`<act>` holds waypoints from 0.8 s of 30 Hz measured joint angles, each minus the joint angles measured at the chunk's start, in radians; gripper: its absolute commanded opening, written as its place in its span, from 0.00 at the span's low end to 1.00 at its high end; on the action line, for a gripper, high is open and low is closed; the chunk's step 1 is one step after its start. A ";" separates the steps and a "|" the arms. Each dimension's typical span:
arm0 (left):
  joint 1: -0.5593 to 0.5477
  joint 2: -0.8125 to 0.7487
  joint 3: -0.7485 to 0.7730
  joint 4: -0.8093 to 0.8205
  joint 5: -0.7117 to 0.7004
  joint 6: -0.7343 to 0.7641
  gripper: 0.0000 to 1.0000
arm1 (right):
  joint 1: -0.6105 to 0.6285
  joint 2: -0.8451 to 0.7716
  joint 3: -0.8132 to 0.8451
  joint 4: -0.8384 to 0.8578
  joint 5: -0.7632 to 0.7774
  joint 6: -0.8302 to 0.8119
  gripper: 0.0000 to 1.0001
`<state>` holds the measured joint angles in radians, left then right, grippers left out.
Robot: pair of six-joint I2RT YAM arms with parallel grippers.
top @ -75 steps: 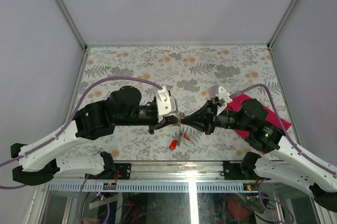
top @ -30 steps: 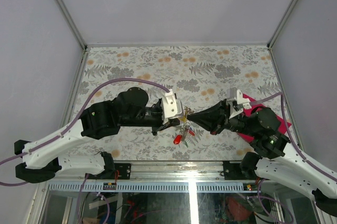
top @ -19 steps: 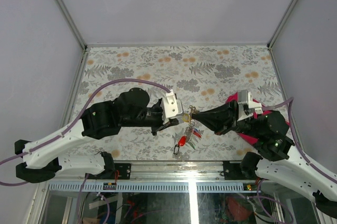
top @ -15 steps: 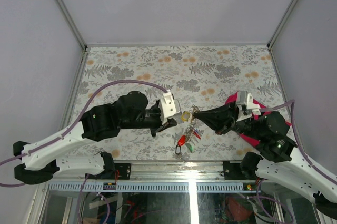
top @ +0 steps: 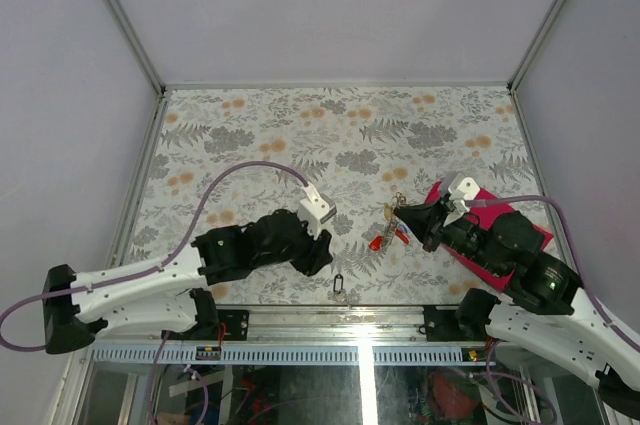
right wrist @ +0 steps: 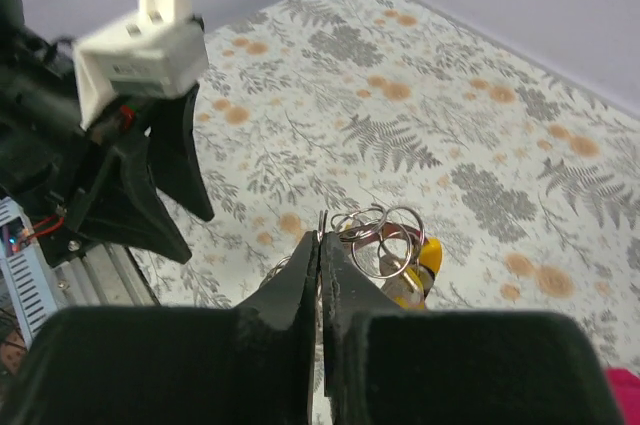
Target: Put the keys on the keyring
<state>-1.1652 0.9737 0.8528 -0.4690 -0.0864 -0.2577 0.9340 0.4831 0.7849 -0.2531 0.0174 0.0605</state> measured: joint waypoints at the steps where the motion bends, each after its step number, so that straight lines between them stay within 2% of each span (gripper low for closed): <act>1: 0.000 0.009 -0.039 0.030 0.003 -0.034 0.47 | 0.000 -0.006 0.000 -0.019 0.011 0.000 0.00; 4: 0.000 0.046 -0.129 0.096 0.035 -0.099 0.49 | 0.000 -0.019 0.000 -0.057 0.033 0.000 0.00; 8: 0.000 0.114 -0.177 0.141 0.082 -0.096 0.49 | 0.000 -0.030 0.000 -0.085 0.047 0.000 0.00; 17: -0.008 0.261 -0.179 0.217 0.172 0.055 0.50 | 0.000 -0.040 0.001 -0.123 0.049 -0.001 0.00; 24: -0.027 0.314 -0.179 0.247 0.206 0.136 0.48 | 0.000 -0.057 0.011 -0.130 0.061 -0.001 0.00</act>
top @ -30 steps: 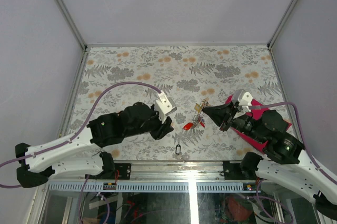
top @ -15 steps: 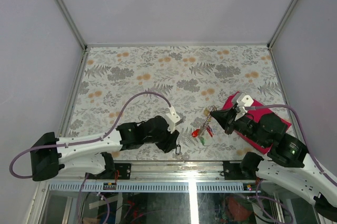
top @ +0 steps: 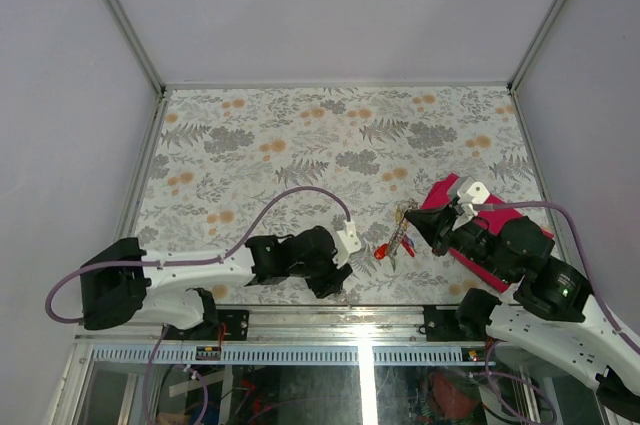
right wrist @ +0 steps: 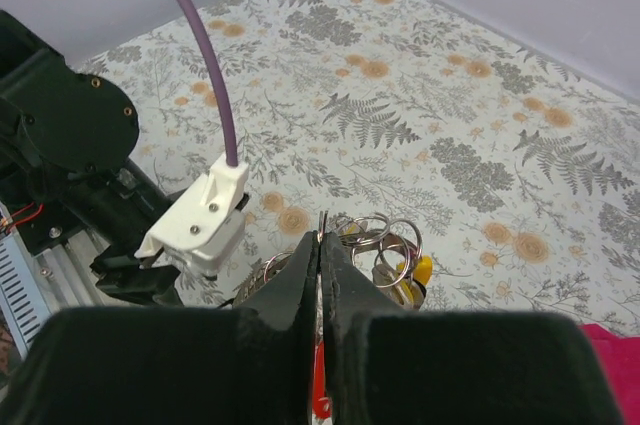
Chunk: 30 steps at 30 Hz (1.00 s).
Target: Put the keys on the keyring
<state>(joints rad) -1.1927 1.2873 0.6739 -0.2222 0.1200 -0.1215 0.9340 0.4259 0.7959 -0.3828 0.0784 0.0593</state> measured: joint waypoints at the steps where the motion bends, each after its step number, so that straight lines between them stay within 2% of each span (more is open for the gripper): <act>1: -0.003 0.005 0.000 0.004 0.002 0.007 0.48 | 0.000 -0.003 0.005 -0.004 0.005 0.000 0.00; 12: -0.051 0.145 0.024 0.006 -0.003 0.062 0.44 | 0.000 -0.016 0.032 -0.024 0.019 0.000 0.00; 17: -0.065 0.171 0.050 0.005 -0.020 0.075 0.39 | 0.000 -0.017 0.035 -0.030 0.019 0.000 0.00; 30: -0.080 0.236 0.096 -0.037 -0.057 0.101 0.36 | 0.000 -0.018 0.035 -0.032 0.018 0.001 0.00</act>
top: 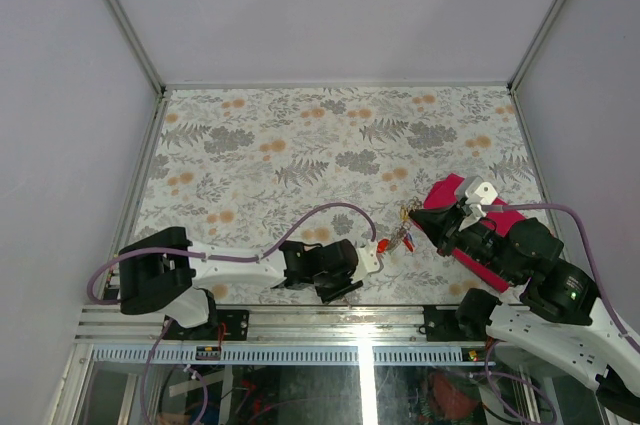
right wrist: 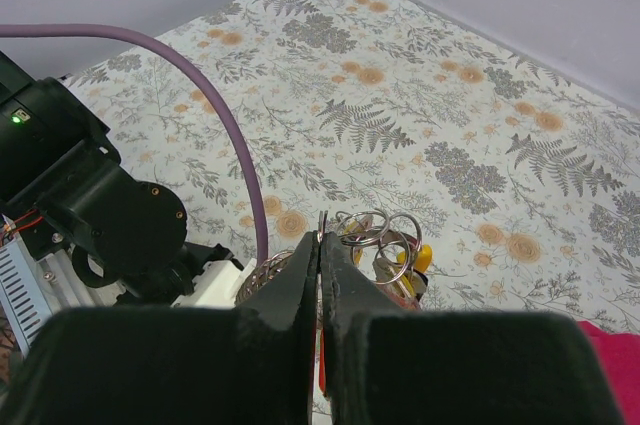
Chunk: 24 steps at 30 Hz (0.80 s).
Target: Put the keys on the keyring
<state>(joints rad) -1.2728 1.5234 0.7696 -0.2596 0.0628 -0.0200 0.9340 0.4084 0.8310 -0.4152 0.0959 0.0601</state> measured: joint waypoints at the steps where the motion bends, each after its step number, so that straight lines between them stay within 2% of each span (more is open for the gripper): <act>1: -0.002 0.000 0.004 -0.006 -0.003 0.002 0.35 | 0.000 0.000 0.000 0.000 -0.001 0.000 0.00; 10: -0.003 0.000 0.008 -0.044 -0.019 0.018 0.29 | 0.000 0.000 0.000 0.001 -0.003 0.001 0.00; 18: -0.003 0.001 0.009 -0.051 -0.022 0.026 0.09 | 0.000 0.000 0.000 0.001 -0.008 0.003 0.00; 24: -0.004 0.000 0.010 -0.046 -0.034 0.029 0.00 | 0.000 0.000 0.000 0.001 -0.008 0.003 0.00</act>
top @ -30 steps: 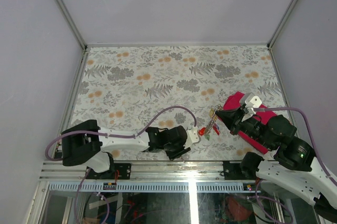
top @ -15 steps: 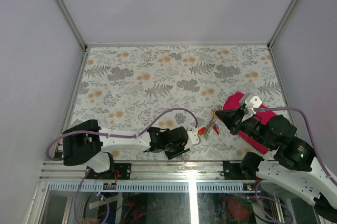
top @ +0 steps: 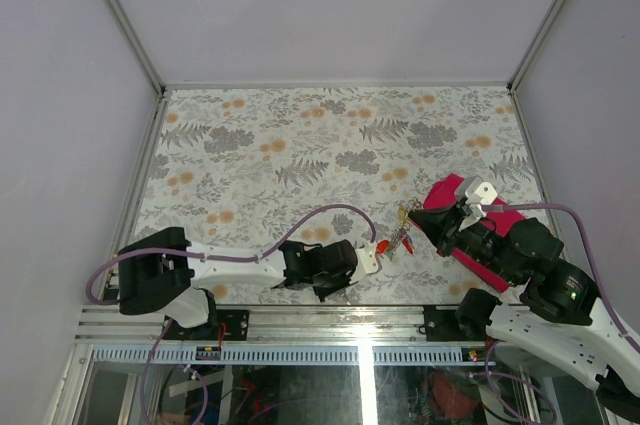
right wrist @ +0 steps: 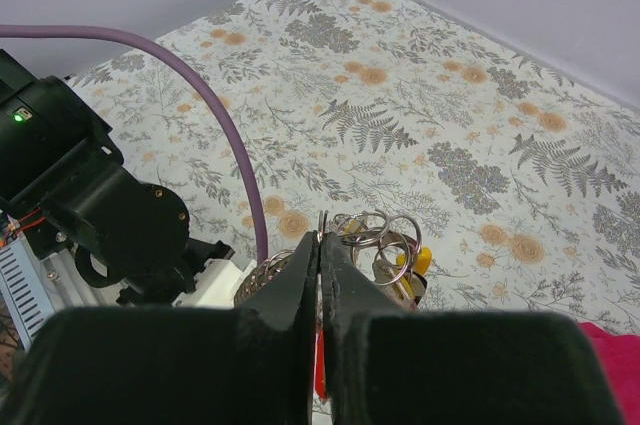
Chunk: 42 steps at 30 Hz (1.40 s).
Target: Put the keys on the keyring
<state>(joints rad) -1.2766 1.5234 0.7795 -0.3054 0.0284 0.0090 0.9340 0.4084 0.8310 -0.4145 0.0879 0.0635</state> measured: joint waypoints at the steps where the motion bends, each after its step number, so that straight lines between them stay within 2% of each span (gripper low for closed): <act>1: 0.000 -0.003 0.000 0.002 -0.002 0.000 0.00 | 0.000 0.000 0.000 0.000 0.000 0.000 0.00; 7: 0.000 -0.084 -0.024 0.021 -0.018 -0.008 0.00 | 0.000 -0.005 0.000 -0.002 -0.040 -0.015 0.00; 17: 0.000 -0.457 -0.064 0.034 -0.126 -0.029 0.00 | 0.000 -0.031 0.000 0.001 -0.265 -0.139 0.01; 22: 0.000 -0.614 -0.033 0.018 -0.179 -0.029 0.00 | 0.000 -0.068 -0.026 0.066 -0.378 -0.241 0.03; 34: -0.001 -0.706 0.130 -0.034 -0.235 0.031 0.00 | 0.000 -0.024 -0.142 0.271 -0.571 -0.583 0.02; 42: -0.001 -0.723 0.220 -0.060 -0.207 0.118 0.00 | 0.000 0.063 -0.150 0.377 -0.623 -0.624 0.02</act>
<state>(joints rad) -1.2778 0.8009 0.9997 -0.3656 -0.1787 0.1268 0.9340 0.4709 0.6811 -0.0372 -0.5346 -0.5602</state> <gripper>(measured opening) 0.008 0.029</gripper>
